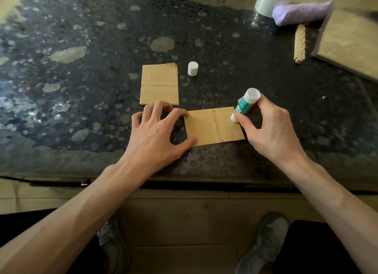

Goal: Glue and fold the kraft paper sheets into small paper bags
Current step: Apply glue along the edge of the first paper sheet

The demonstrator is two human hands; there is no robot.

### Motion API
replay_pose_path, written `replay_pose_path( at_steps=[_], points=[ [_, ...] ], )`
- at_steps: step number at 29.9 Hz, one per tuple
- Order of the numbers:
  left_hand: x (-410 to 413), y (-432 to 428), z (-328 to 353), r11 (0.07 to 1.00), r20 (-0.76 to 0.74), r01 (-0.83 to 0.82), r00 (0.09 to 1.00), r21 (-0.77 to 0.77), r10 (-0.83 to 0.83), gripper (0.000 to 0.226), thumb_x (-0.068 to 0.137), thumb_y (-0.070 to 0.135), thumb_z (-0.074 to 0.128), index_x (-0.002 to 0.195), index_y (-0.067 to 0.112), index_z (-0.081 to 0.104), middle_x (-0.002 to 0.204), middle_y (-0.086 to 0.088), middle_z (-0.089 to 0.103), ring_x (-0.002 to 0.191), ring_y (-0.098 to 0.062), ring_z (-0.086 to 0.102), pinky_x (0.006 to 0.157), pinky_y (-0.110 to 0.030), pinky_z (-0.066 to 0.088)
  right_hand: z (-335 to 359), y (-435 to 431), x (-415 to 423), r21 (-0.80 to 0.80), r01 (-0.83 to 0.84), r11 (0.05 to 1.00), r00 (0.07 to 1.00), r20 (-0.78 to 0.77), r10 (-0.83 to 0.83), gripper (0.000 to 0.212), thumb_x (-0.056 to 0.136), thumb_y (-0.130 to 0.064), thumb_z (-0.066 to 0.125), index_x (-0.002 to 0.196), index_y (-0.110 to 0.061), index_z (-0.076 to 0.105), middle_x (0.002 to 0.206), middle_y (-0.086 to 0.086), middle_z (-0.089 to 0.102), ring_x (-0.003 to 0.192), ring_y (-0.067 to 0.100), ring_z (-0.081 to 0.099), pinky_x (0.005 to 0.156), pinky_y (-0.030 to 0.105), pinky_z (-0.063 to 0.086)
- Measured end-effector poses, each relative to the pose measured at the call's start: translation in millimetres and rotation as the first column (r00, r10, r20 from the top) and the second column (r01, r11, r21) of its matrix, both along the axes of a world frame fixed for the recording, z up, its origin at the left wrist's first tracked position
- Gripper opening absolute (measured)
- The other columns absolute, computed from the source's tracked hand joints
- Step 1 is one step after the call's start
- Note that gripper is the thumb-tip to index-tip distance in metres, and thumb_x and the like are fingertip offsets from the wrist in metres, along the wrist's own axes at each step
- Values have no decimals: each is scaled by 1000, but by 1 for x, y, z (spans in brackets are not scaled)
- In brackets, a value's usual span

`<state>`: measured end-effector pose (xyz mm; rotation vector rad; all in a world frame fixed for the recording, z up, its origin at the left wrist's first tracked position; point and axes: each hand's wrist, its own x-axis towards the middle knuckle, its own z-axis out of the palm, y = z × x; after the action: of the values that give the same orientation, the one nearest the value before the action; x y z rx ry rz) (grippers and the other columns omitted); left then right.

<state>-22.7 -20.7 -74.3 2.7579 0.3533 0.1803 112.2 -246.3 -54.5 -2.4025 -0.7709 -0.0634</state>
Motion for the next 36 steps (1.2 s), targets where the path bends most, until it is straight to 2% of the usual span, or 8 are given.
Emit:
replay_pose_path(
  at_steps=[7, 12, 17, 19, 22, 24, 29, 36],
  points=[
    [0, 0, 0, 1000, -1, 1, 1000, 0, -1, 68, 81, 78, 51, 140, 43, 46, 139, 8, 36, 138, -17, 29, 115, -43, 21, -2, -1, 1, 15, 4, 1000, 1000, 3, -4, 34, 95, -26, 75, 122, -9, 64, 117, 2, 70, 105, 10, 63, 82, 3, 39],
    [1, -1, -2, 1000, 26, -7, 1000, 6, 7, 66, 82, 78, 53, 137, 42, 48, 135, 8, 38, 135, -17, 32, 113, -42, 22, 3, -3, 9, 269, 50, 962, 999, -17, -47, 31, 98, -25, 72, 126, -14, 65, 113, -2, 71, 105, 8, 69, 96, 30, 56],
    [4, -1, -4, 1000, 42, -11, 999, 16, 10, 66, 82, 78, 53, 137, 41, 50, 135, 7, 41, 136, -17, 31, 111, -42, 23, 8, 8, 11, 391, 72, 918, 988, -153, -12, 25, 97, -22, 73, 120, -13, 68, 108, -2, 73, 102, 12, 72, 92, 37, 60],
    [7, 0, -5, 1000, 40, -7, 999, 15, 6, 68, 82, 79, 49, 138, 41, 50, 134, 7, 41, 136, -17, 32, 111, -41, 24, 6, 17, 6, 374, 50, 926, 975, -219, 36, 23, 96, -25, 75, 116, -15, 70, 105, -6, 74, 99, 10, 72, 89, 35, 60],
    [12, -1, -5, 1000, 29, 1, 1000, 20, -1, 70, 80, 81, 42, 138, 43, 50, 133, 7, 40, 134, -16, 32, 110, -40, 23, 2, 32, -1, 239, -33, 970, 978, -190, 81, 29, 94, -34, 77, 118, -19, 72, 109, -11, 73, 103, 6, 70, 93, 37, 59],
    [12, -1, -6, 1000, 26, 5, 1000, 19, -5, 69, 80, 81, 43, 138, 44, 49, 133, 7, 40, 134, -16, 32, 109, -40, 23, 2, 41, -4, 241, -76, 967, 970, -206, 127, 33, 92, -34, 78, 121, -20, 72, 110, -14, 73, 105, 3, 69, 96, 37, 58],
    [11, 0, -6, 999, 28, 22, 999, 33, -23, 70, 80, 83, 40, 140, 47, 46, 135, 7, 39, 134, -16, 32, 109, -39, 22, 3, 59, -7, 271, -141, 952, 952, -227, 206, 42, 89, -32, 83, 127, -23, 69, 109, -16, 73, 105, 1, 70, 96, 32, 59],
    [11, 1, -8, 999, 50, 27, 998, 32, -28, 68, 82, 81, 48, 140, 45, 45, 134, 7, 40, 134, -17, 34, 109, -42, 25, 3, 65, -8, 265, -248, 932, 924, -223, 309, 28, 94, -14, 77, 119, -18, 67, 110, -13, 75, 109, 0, 70, 100, 32, 58]
  ],
)
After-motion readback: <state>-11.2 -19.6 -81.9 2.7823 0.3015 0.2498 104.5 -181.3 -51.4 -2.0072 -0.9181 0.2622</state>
